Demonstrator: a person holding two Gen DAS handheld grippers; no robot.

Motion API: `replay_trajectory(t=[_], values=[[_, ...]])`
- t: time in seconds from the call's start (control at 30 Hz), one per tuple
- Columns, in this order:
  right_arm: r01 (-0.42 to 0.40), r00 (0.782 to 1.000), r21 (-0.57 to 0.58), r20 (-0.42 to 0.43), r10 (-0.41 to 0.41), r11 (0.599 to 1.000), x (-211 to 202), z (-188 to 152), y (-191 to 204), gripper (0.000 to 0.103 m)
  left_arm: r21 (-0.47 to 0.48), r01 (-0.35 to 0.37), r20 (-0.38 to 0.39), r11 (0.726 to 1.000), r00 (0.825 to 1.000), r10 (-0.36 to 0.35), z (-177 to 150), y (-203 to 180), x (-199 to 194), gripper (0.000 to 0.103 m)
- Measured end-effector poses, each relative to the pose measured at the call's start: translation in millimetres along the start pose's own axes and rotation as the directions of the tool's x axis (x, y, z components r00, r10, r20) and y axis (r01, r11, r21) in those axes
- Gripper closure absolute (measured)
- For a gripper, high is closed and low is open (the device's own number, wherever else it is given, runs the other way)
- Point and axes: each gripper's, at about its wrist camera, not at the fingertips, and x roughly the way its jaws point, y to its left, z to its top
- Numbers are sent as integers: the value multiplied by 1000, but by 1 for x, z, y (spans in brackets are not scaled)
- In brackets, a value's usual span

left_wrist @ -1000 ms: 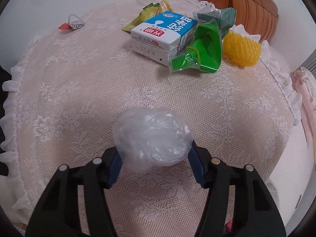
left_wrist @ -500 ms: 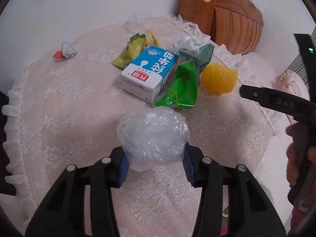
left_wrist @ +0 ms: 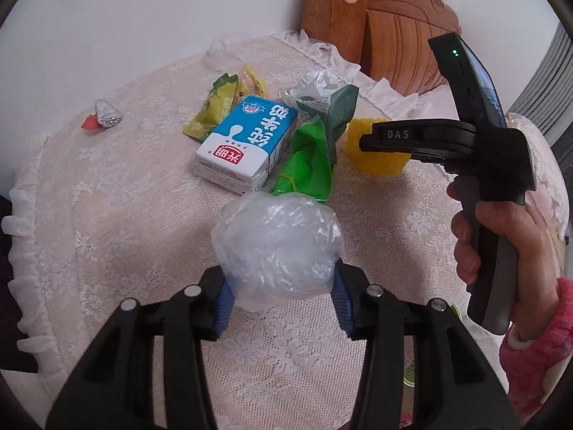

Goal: Collect trash
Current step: 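Grasp the clear plastic bag with the left tool while the right tool grasps the yellow foam net, then carry the plastic bag and yellow net over the wastebasket and release both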

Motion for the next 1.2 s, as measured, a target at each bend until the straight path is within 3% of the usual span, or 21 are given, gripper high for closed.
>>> replay_trajectory(t=[0.2,0.4,0.57,0.8,1.0,1.2], values=[[-4,999,21,50,3,1000,-49,-22,-27,65,36,19,41,999,999,-21,-3,-29,-18,58],[91,990,3,106,-91,996,-122,-73,-72,65,116,106,38,988,993,-111,-12,-88,-31,58],[146,983,52,102,-151,988,-168,-126,-116,65,215,181,6,960,982,-186,-25,-146,-33,58],[192,977,139,64,-202,971,-189,-180,-162,65,341,247,-30,907,967,-253,-38,-216,-34,58],[214,969,204,80,-234,955,-205,-197,-193,65,416,277,-50,866,958,-282,-50,-256,-38,58],[219,968,247,63,-241,944,-210,-208,-215,64,433,302,-88,849,952,-294,-60,-277,-34,58]])
